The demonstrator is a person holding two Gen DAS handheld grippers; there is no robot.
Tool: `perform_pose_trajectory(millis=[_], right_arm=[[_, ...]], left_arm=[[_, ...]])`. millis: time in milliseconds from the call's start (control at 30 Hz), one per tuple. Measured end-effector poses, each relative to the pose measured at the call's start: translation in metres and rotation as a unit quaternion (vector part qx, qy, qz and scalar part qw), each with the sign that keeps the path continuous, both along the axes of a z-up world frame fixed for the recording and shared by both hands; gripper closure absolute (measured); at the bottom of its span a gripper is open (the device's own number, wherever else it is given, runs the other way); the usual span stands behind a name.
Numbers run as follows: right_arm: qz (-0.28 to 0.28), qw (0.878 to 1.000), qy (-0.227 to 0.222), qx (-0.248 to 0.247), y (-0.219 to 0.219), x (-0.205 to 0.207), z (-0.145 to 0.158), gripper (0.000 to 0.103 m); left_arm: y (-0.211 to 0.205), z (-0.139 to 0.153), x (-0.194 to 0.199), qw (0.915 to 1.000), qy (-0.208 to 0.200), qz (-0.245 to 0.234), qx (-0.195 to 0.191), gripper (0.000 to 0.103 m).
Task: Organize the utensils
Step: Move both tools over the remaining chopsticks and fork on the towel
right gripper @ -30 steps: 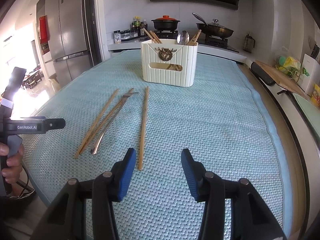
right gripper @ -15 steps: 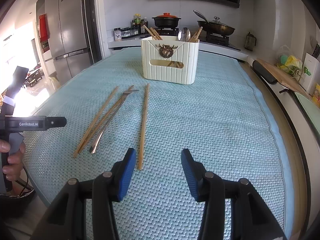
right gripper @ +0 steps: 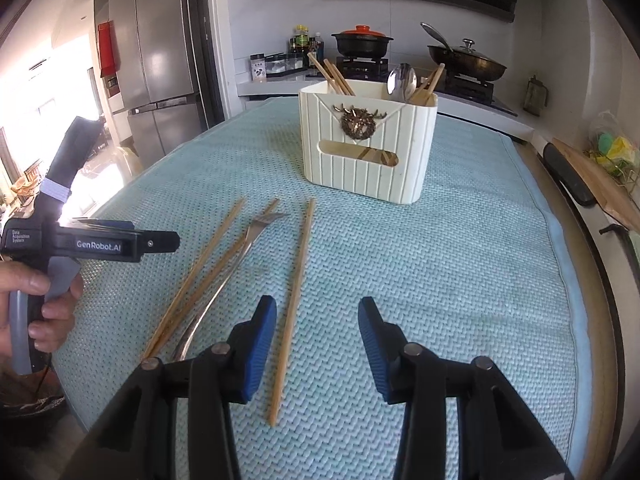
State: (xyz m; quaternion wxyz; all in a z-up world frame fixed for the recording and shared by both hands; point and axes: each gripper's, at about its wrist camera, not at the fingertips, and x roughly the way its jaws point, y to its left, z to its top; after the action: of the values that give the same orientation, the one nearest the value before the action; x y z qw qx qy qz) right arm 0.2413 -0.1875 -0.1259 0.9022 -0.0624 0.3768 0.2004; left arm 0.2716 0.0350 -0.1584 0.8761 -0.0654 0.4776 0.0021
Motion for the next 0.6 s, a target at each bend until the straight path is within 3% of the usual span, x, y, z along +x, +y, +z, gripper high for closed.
perform_pose_trajectory(millis=[300, 600], right_arm=[[0.017, 0.999, 0.045, 0.006, 0.028, 0.057, -0.024, 0.064], [0.018, 0.999, 0.052, 0.000, 0.029, 0.061, -0.031, 0.064]], left_arm=[[-0.011, -0.010, 0.018, 0.9997, 0.014, 0.006, 0.018, 0.002], [-0.007, -0.010, 0.018, 0.9997, 0.012, 0.012, 0.019, 0.002]])
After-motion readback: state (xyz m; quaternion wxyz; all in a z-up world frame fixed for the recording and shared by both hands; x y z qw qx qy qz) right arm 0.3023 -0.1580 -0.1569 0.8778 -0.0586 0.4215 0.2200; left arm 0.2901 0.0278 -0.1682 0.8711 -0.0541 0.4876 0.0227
